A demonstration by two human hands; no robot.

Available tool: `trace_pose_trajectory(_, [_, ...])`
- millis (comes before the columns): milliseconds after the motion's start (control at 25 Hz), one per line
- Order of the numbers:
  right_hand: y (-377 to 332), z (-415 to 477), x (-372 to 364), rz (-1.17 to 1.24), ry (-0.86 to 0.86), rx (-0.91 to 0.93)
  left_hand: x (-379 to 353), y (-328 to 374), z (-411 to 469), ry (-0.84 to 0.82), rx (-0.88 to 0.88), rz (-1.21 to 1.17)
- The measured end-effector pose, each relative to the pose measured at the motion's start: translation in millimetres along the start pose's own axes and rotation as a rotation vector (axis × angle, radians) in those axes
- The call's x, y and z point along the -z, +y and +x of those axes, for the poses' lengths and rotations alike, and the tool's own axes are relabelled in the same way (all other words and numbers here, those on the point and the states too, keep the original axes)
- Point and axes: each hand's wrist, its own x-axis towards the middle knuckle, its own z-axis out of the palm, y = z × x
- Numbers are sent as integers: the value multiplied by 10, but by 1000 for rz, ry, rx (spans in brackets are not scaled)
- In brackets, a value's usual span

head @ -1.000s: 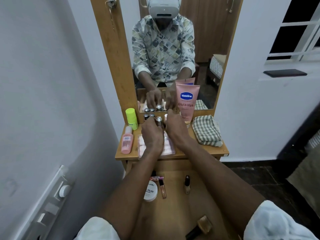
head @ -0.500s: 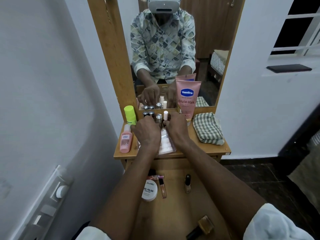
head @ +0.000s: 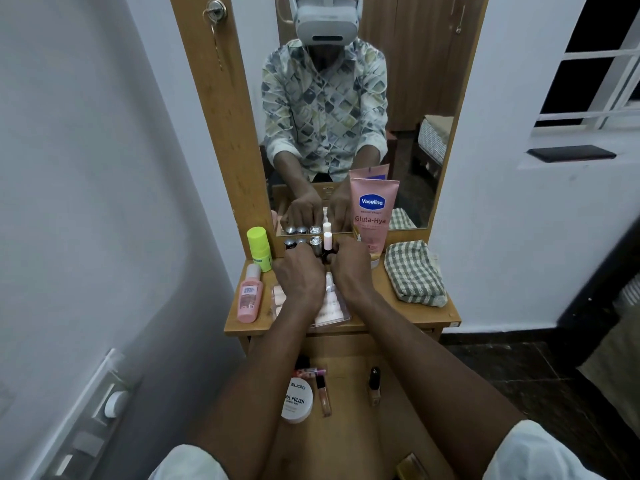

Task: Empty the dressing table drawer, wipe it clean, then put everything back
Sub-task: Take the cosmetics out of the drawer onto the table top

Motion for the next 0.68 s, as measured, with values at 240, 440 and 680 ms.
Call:
trace_pose_trajectory(240, [-11, 13, -12, -225, -4, 72, 88, 18, 15, -28, -1, -32])
trace_pose_trajectory(440, [-146, -289, 407, -228, -76, 206, 321, 6, -190, 89, -69, -138])
trace_pose_trajectory(680, [119, -796, 1373, -477, -546, 57, 432, -309, -752, -332, -356, -30])
